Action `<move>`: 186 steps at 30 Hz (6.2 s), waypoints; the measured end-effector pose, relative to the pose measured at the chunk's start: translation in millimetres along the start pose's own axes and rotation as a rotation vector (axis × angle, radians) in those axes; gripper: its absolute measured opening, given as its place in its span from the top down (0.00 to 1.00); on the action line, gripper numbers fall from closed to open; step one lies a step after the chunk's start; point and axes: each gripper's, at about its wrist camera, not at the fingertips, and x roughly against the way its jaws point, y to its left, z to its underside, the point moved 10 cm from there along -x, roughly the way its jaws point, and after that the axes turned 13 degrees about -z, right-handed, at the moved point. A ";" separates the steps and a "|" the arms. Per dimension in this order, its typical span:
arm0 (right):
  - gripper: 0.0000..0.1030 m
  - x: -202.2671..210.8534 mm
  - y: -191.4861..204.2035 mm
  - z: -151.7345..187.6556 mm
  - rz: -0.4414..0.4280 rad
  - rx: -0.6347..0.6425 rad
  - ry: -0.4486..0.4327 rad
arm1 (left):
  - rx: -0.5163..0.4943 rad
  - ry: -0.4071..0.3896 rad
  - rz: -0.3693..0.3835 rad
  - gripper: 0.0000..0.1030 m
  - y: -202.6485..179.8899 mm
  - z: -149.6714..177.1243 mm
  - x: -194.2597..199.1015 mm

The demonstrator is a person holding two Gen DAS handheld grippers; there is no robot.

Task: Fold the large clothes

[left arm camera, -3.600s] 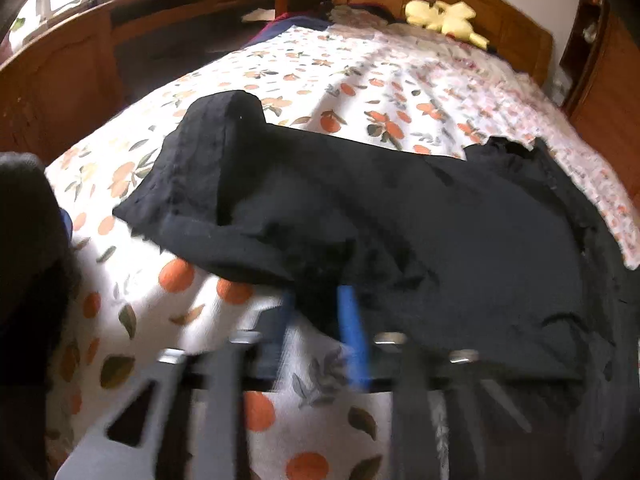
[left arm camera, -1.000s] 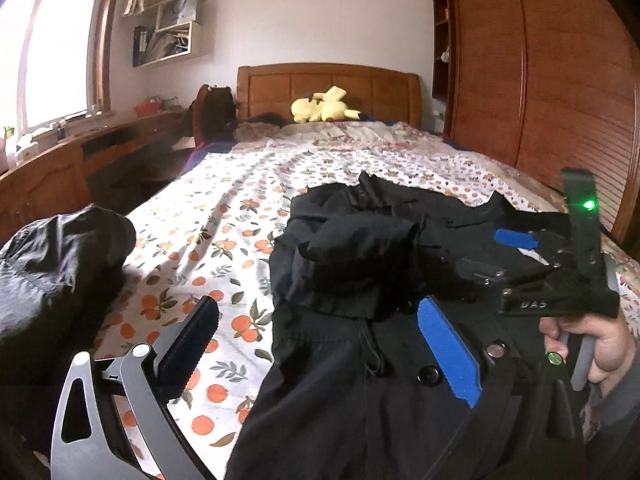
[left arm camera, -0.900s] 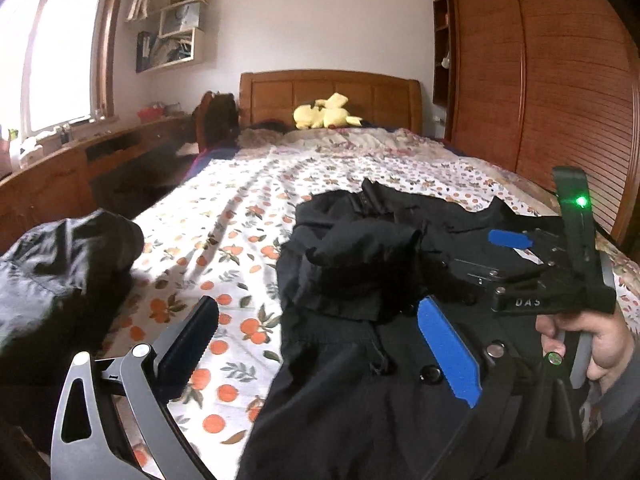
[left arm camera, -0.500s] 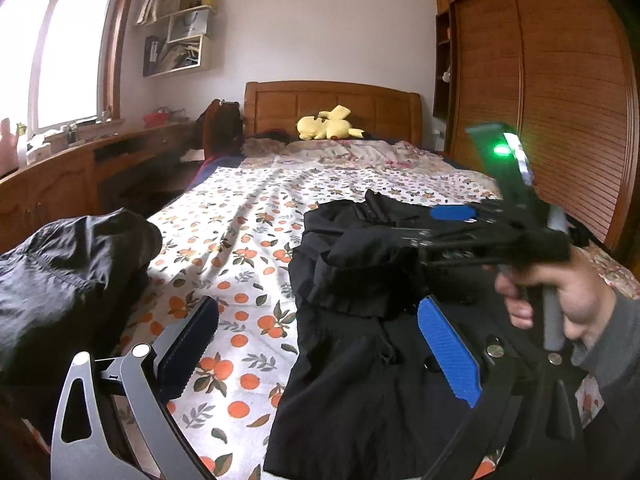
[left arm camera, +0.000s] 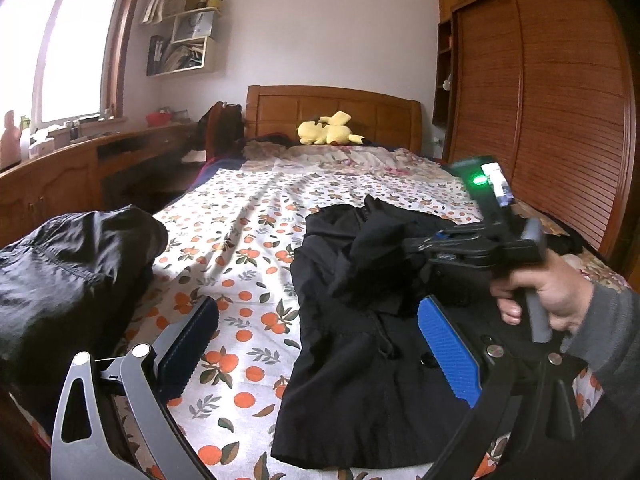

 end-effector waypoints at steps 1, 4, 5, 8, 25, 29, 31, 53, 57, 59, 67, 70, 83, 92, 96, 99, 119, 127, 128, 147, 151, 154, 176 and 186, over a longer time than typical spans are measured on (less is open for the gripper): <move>0.91 8.2 -0.5 0.5 -0.003 -0.006 -0.016 | 0.000 -0.001 0.004 0.03 -1.8 0.0 0.2; 0.91 36.8 -5.5 5.9 -0.014 -0.037 -0.070 | -0.006 0.001 0.009 0.03 -7.9 -0.2 -0.5; 0.91 47.5 -8.9 9.8 -0.016 -0.054 -0.090 | -0.008 0.000 0.011 0.03 -9.4 -0.6 -0.7; 0.89 64.1 -21.4 23.2 -0.008 -0.091 -0.107 | -0.013 0.001 0.018 0.03 -16.4 -0.7 -1.5; 0.47 111.9 -85.3 64.6 0.221 -0.146 -0.150 | -0.062 0.013 0.058 0.03 -52.6 4.3 -11.0; 0.46 100.5 -54.8 51.2 0.141 -0.113 -0.146 | -0.071 0.016 0.059 0.03 -55.2 5.6 -14.1; 0.46 90.4 -37.8 48.2 0.090 -0.102 -0.134 | -0.073 0.016 0.060 0.03 -56.3 6.4 -14.7; 0.98 41.8 -4.3 53.3 -0.048 -0.077 -0.035 | -0.070 0.018 0.061 0.03 -55.5 7.6 -15.3; 0.98 63.4 0.8 54.7 -0.072 -0.080 -0.070 | -0.073 0.018 0.063 0.03 -54.9 7.5 -15.5; 0.98 73.1 2.1 57.4 -0.086 -0.099 -0.083 | -0.075 0.018 0.067 0.03 -55.4 7.3 -14.9; 0.98 115.3 2.4 80.3 -0.084 -0.145 -0.123 | -0.079 0.013 0.088 0.03 -66.5 5.3 -12.9; 0.98 130.3 -7.5 95.8 -0.056 -0.169 -0.129 | -0.083 0.013 0.103 0.03 -74.5 4.8 -12.6; 0.77 179.3 -84.5 152.0 0.146 -0.276 -0.109 | -0.099 0.031 0.194 0.03 -140.8 7.2 -19.3; 0.61 225.6 -106.3 155.8 0.232 -0.276 -0.167 | -0.133 0.048 0.233 0.03 -187.6 18.2 -29.2; 0.62 228.3 -103.9 143.1 0.232 -0.246 -0.180 | -0.147 0.058 0.234 0.03 -199.9 24.3 -35.0; 0.62 219.6 -100.3 125.9 0.212 -0.214 -0.179 | -0.157 0.061 0.232 0.03 -204.9 27.5 -38.2; 0.61 118.6 -107.3 178.8 0.118 -0.172 0.154 | -0.165 0.054 0.233 0.03 -204.6 27.3 -37.4; 0.61 115.0 -106.2 191.2 0.102 -0.170 0.097 | -0.176 0.015 0.254 0.03 -202.1 3.6 -8.1; 0.61 115.6 -106.5 191.7 0.092 -0.176 0.087 | -0.180 0.008 0.253 0.03 -201.5 -0.8 -5.3; 0.61 112.8 -105.2 192.3 0.083 -0.175 0.053 | -0.186 0.041 0.210 0.03 -217.1 -4.3 -109.5; 0.61 113.0 -105.7 192.2 0.086 -0.172 0.053 | -0.182 0.046 0.212 0.03 -217.8 3.7 -128.8; 0.61 112.9 -105.5 192.2 0.085 -0.172 0.053 | -0.182 0.062 0.217 0.03 -218.3 14.6 -139.5; 0.54 170.9 -123.3 157.2 0.194 -0.190 -0.002 | -0.133 -0.056 0.201 0.03 -207.4 16.7 -122.5; 0.47 204.9 -210.2 143.6 0.329 -0.321 -0.032 | -0.166 -0.099 0.197 0.03 -213.6 15.0 -112.0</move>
